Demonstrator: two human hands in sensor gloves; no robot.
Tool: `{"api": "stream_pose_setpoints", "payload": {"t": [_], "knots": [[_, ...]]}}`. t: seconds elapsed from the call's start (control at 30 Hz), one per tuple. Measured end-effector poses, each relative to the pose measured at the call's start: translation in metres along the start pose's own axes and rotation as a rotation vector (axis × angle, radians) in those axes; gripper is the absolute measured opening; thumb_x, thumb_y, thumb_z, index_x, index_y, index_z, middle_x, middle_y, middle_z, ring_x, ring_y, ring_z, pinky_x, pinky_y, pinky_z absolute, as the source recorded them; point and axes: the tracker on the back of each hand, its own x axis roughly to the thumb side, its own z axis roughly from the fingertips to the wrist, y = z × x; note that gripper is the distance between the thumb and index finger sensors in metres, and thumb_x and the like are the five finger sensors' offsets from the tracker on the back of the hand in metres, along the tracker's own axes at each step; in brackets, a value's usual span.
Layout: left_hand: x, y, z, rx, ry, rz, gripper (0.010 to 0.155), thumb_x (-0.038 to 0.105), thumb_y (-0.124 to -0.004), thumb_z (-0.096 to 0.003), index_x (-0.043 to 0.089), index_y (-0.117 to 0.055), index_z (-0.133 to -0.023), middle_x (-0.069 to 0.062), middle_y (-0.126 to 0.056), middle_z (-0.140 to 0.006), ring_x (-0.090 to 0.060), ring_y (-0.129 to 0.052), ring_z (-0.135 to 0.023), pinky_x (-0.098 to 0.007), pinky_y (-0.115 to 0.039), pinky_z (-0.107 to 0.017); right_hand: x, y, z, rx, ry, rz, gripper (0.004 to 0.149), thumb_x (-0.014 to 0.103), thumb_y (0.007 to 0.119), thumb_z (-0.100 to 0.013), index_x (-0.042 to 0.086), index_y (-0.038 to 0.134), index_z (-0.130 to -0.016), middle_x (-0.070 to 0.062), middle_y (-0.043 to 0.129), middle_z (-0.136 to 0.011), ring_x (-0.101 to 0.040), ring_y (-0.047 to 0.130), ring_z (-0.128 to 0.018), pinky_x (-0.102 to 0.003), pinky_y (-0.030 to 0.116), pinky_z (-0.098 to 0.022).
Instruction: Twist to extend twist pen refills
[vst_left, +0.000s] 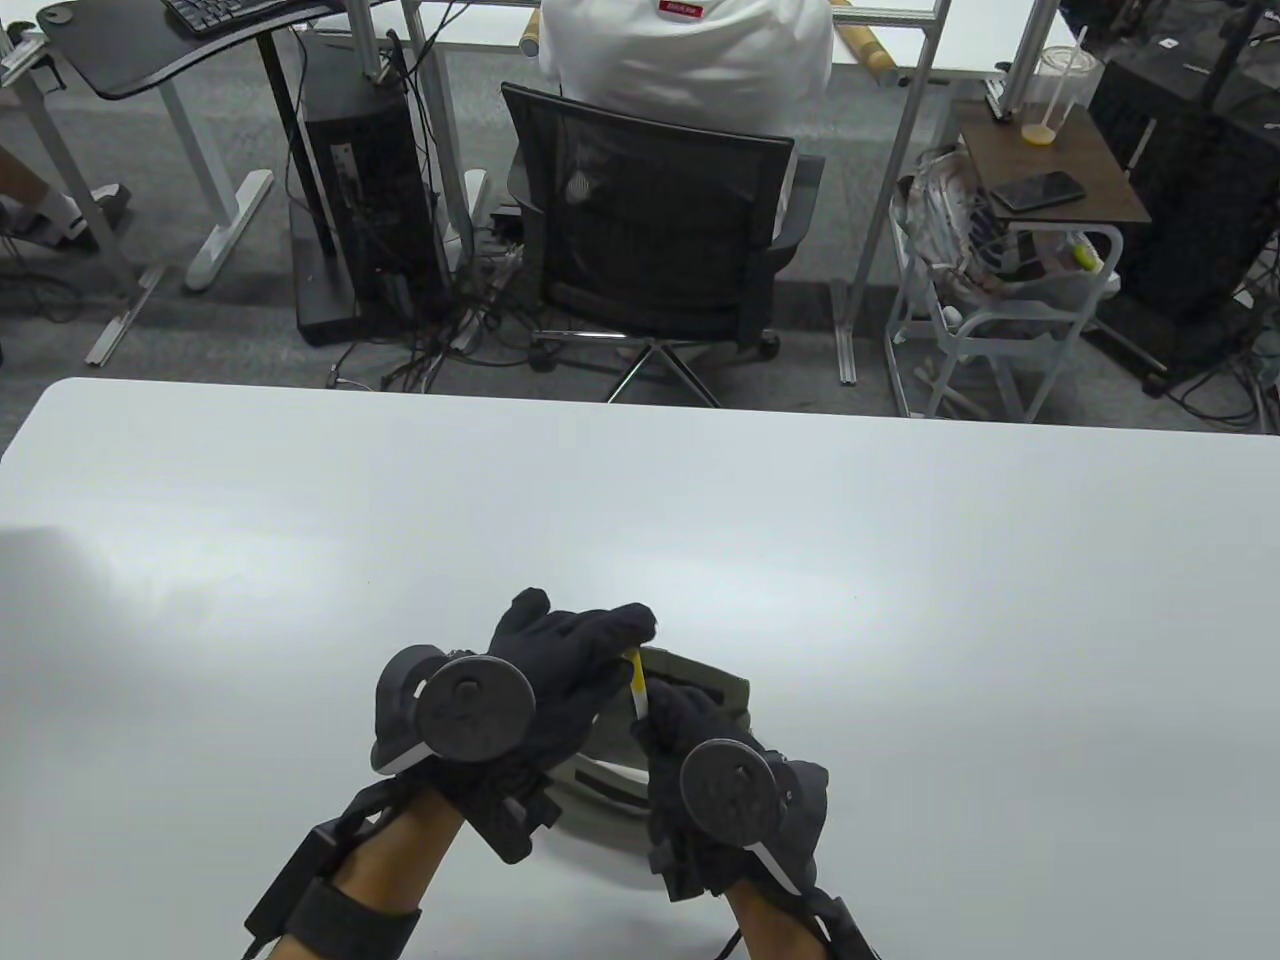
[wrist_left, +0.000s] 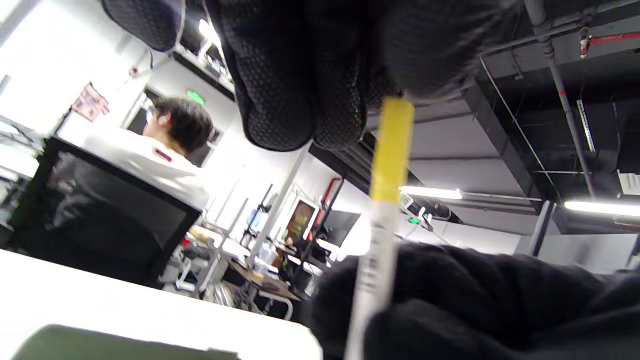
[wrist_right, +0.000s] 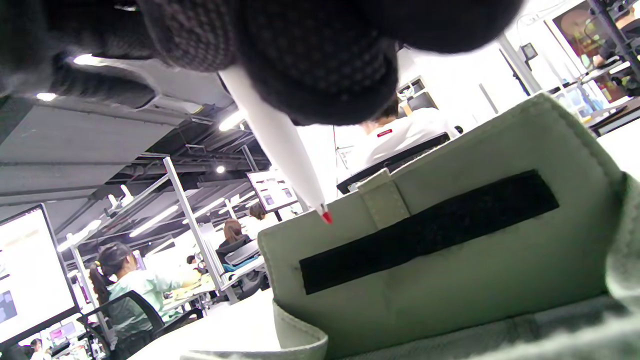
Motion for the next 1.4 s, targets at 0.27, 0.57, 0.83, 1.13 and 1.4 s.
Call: {"api": "stream_pose_setpoints", "payload": {"t": [0.27,0.57,0.83,1.13,1.4], "knots": [[-0.082,-0.018,0.072,-0.166,0.304,-0.535,0.078,0.053,-0.07,-0.0568,0.012,-0.049,-0.119,-0.021,-0.061,-0.12,-0.052,-0.063,-0.107,-0.08,-0.037,-0.068,-0.008,-0.005,-0.002,-0.048,0.043,-0.009,0.045,0.034,0.075,-0.035,0.022,0.085,-0.077,-0.004,0.095,-0.068,-0.01,0.099,-0.03,-0.026,0.086,-0.019],[-0.133,-0.035,0.106,-0.317,0.471,-0.613,0.09,0.064,-0.063,-0.0548,0.011,-0.035,-0.122,-0.028,-0.034,-0.127,-0.061,-0.034,-0.112,-0.085,-0.026,-0.064,-0.027,-0.038,-0.009,-0.193,0.14,0.072,0.045,0.037,0.079,-0.036,0.016,0.088,-0.076,-0.008,0.097,-0.061,-0.011,0.099,-0.025,-0.026,0.085,-0.017],[-0.135,-0.04,0.109,-0.33,0.477,-0.547,0.088,0.063,-0.064,-0.0547,0.012,-0.038,-0.122,-0.026,-0.041,-0.126,-0.059,-0.04,-0.111,-0.085,-0.027,-0.064,-0.061,-0.042,-0.015,-0.14,0.397,0.392,0.047,0.04,0.088,-0.033,0.014,0.093,-0.071,-0.008,0.101,-0.053,-0.01,0.099,-0.02,-0.026,0.085,-0.013],[-0.133,-0.041,0.11,-0.326,0.491,-0.495,0.088,0.063,-0.065,-0.0548,0.012,-0.04,-0.121,-0.027,-0.043,-0.126,-0.059,-0.041,-0.111,-0.085,-0.028,-0.064,-0.111,-0.001,-0.019,0.261,0.641,0.622,0.047,0.041,0.091,-0.032,0.015,0.094,-0.071,-0.007,0.102,-0.053,-0.009,0.099,-0.019,-0.025,0.085,-0.013],[-0.135,-0.042,0.11,-0.335,0.506,-0.502,0.087,0.063,-0.065,-0.0546,0.012,-0.04,-0.121,-0.027,-0.044,-0.125,-0.059,-0.041,-0.111,-0.085,-0.028,-0.064,-0.131,0.028,-0.017,0.424,0.702,0.739,0.047,0.041,0.092,-0.031,0.016,0.094,-0.07,-0.007,0.102,-0.053,-0.008,0.099,-0.018,-0.025,0.086,-0.012]]}}
